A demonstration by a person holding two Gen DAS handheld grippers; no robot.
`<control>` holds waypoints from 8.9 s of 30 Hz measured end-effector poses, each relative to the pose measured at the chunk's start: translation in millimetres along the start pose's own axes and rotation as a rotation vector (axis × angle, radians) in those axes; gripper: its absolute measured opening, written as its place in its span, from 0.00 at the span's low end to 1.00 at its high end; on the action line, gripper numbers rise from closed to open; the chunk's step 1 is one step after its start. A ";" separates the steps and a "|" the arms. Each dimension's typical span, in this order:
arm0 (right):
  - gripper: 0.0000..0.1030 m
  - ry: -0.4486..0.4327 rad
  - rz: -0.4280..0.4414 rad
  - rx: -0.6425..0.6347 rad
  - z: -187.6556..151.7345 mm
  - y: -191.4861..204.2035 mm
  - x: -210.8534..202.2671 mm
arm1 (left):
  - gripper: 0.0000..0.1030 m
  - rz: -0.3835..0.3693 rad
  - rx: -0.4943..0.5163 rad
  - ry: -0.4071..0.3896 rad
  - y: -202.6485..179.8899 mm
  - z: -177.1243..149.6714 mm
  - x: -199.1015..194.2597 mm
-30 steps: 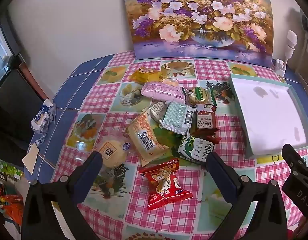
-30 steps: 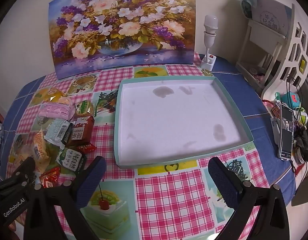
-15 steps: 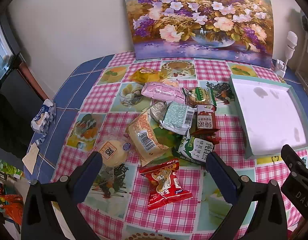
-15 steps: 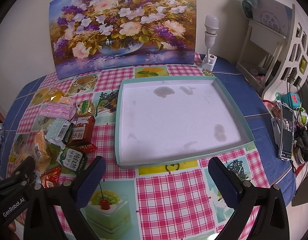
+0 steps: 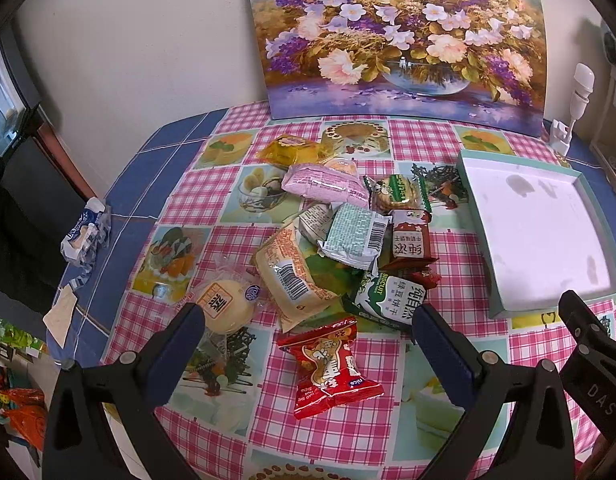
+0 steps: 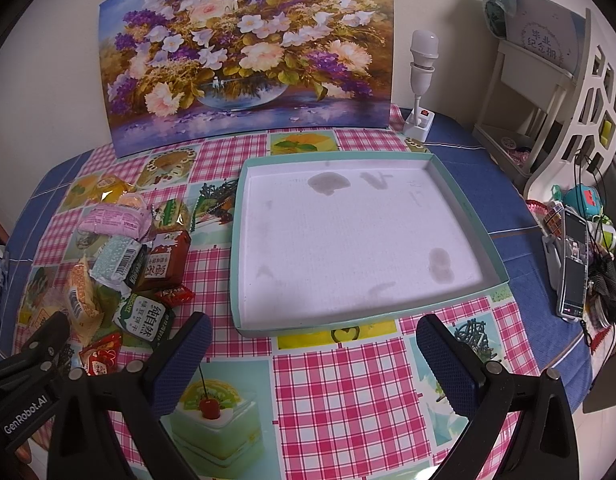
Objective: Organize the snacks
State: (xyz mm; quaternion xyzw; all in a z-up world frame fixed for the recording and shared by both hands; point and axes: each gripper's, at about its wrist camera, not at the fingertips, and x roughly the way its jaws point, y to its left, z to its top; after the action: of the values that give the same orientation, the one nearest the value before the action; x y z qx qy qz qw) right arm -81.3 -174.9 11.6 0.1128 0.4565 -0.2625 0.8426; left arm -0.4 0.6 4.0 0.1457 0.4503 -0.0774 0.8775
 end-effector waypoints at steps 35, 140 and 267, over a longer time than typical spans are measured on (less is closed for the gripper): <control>1.00 0.001 0.001 0.001 0.2 0.2 -1.0 | 1.00 -0.002 -0.006 0.004 0.2 -2.4 0.2; 0.63 0.352 0.252 -0.304 -39.5 183.3 88.0 | 0.61 0.014 0.190 0.179 69.1 10.7 137.6; 0.73 0.193 -0.119 0.487 88.0 -163.8 151.3 | 0.62 -0.299 0.161 0.106 -212.1 124.2 88.0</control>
State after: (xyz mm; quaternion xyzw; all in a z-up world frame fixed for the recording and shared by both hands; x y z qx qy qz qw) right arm -40.8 -401.1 -56.5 0.3097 0.4640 -0.4018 0.7262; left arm 89.5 -240.8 -38.5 0.1507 0.5050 -0.2351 0.8167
